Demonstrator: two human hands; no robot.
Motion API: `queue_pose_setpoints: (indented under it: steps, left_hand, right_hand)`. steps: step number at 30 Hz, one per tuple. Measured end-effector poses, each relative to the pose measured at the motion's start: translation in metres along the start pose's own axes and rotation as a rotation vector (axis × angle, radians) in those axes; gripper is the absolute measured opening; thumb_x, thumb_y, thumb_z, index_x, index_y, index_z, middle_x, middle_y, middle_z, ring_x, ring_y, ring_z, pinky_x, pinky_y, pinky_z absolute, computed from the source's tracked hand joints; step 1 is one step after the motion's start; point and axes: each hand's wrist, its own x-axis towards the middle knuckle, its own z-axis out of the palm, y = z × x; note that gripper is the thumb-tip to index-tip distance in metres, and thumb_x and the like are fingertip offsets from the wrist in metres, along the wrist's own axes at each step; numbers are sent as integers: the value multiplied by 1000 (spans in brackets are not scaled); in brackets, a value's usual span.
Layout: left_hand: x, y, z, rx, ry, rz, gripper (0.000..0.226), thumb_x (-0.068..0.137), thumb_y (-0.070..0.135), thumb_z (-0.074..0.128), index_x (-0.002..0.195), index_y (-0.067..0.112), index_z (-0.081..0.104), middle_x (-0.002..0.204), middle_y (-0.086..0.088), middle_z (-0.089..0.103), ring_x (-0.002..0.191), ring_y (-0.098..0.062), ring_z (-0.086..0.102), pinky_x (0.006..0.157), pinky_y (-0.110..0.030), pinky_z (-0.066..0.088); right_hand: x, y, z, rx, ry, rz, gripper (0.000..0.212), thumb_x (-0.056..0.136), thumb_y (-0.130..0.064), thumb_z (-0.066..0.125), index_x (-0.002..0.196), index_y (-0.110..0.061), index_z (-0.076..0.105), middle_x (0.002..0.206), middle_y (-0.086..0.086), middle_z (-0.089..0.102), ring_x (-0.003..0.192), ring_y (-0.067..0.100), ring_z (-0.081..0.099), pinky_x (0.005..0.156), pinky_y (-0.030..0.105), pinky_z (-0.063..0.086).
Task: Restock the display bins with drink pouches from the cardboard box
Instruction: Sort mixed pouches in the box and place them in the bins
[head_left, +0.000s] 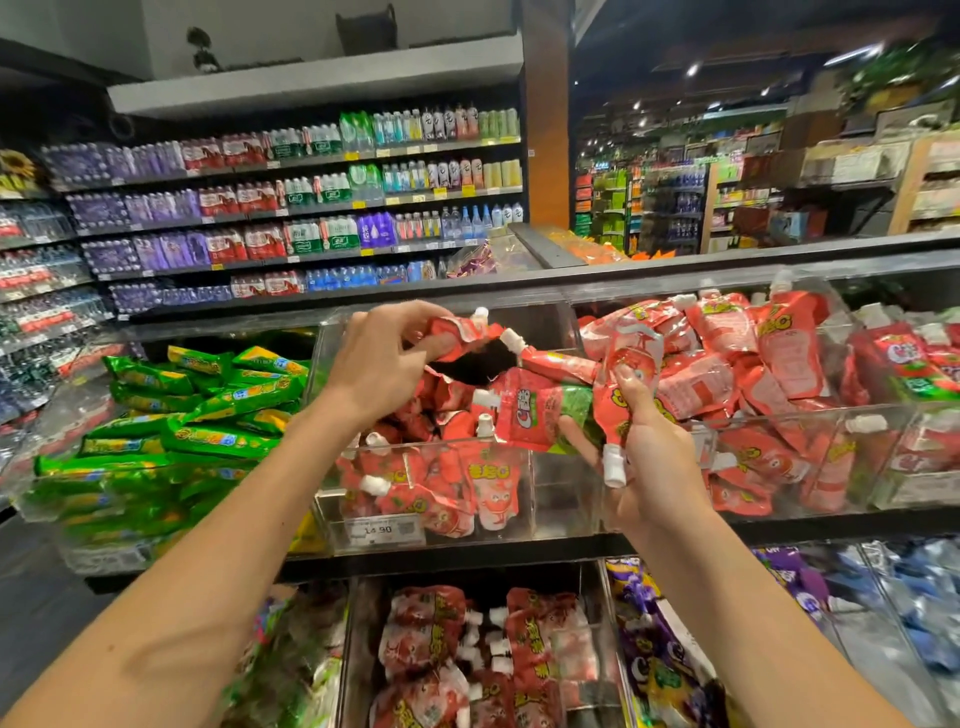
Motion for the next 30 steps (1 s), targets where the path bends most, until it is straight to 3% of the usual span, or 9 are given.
queue_pose_setpoints:
  steps: [4, 6, 11, 15, 19, 23, 28, 30]
  left_hand:
    - [18, -16, 28, 315, -151, 8, 22, 95, 31, 65, 116, 34, 70, 112, 3, 72, 111, -21, 62, 101, -44, 42]
    - [27, -21, 42, 445, -157, 18, 24, 99, 32, 58, 122, 34, 65, 117, -1, 70, 119, -24, 57, 102, -46, 35]
    - [41, -27, 60, 690, -130, -1, 25, 103, 30, 49, 122, 25, 65, 107, -8, 69, 113, -29, 58, 96, -43, 36]
    - [38, -37, 66, 744, 39, 52, 22, 102, 25, 53, 114, 22, 71, 98, -7, 73, 103, -30, 59, 88, -43, 42]
    - [41, -36, 72, 846, -85, 53, 21, 101, 19, 52, 111, 26, 69, 101, -3, 71, 110, -28, 54, 86, -42, 38]
    - [43, -27, 83, 755, -174, 84, 26, 105, 31, 45, 122, 26, 63, 117, 0, 67, 117, -28, 53, 94, -46, 36]
    - [34, -24, 76, 519, -272, 21, 28, 102, 41, 49, 124, 30, 64, 121, -2, 69, 120, -27, 57, 100, -47, 33]
    - [31, -22, 74, 549, -326, 26, 30, 102, 45, 48, 126, 34, 63, 122, -2, 68, 122, -26, 55, 101, -47, 32]
  right_hand:
    - [-3, -1, -2, -13, 2, 0, 28, 96, -28, 63, 108, -4, 64, 90, 8, 78, 86, 20, 75, 63, 29, 61]
    - [-4, -1, -1, -15, 7, -2, 26, 95, -27, 64, 107, -3, 65, 90, 9, 77, 84, 20, 75, 60, 29, 60]
    - [-5, 1, -3, -35, 7, 12, 31, 93, -28, 67, 112, -2, 65, 108, 15, 74, 95, 26, 74, 62, 30, 60]
    - [-7, 0, -10, -37, 0, 19, 36, 93, -29, 66, 114, 0, 64, 104, 15, 75, 89, 24, 75, 61, 30, 60]
    - [-9, 2, -9, -41, 10, 18, 33, 94, -27, 65, 113, 0, 64, 103, 15, 75, 89, 25, 75, 60, 30, 60]
    - [-12, 2, -5, -27, 15, 34, 27, 93, -25, 67, 107, -1, 64, 102, 17, 74, 84, 26, 75, 59, 33, 60]
    - [-18, -2, -9, -12, -8, 37, 27, 94, -24, 65, 109, -2, 65, 96, 15, 76, 84, 26, 75, 58, 34, 61]
    - [-19, -3, -11, -16, -23, 32, 27, 94, -24, 64, 110, -2, 64, 97, 15, 76, 85, 26, 75, 59, 34, 61]
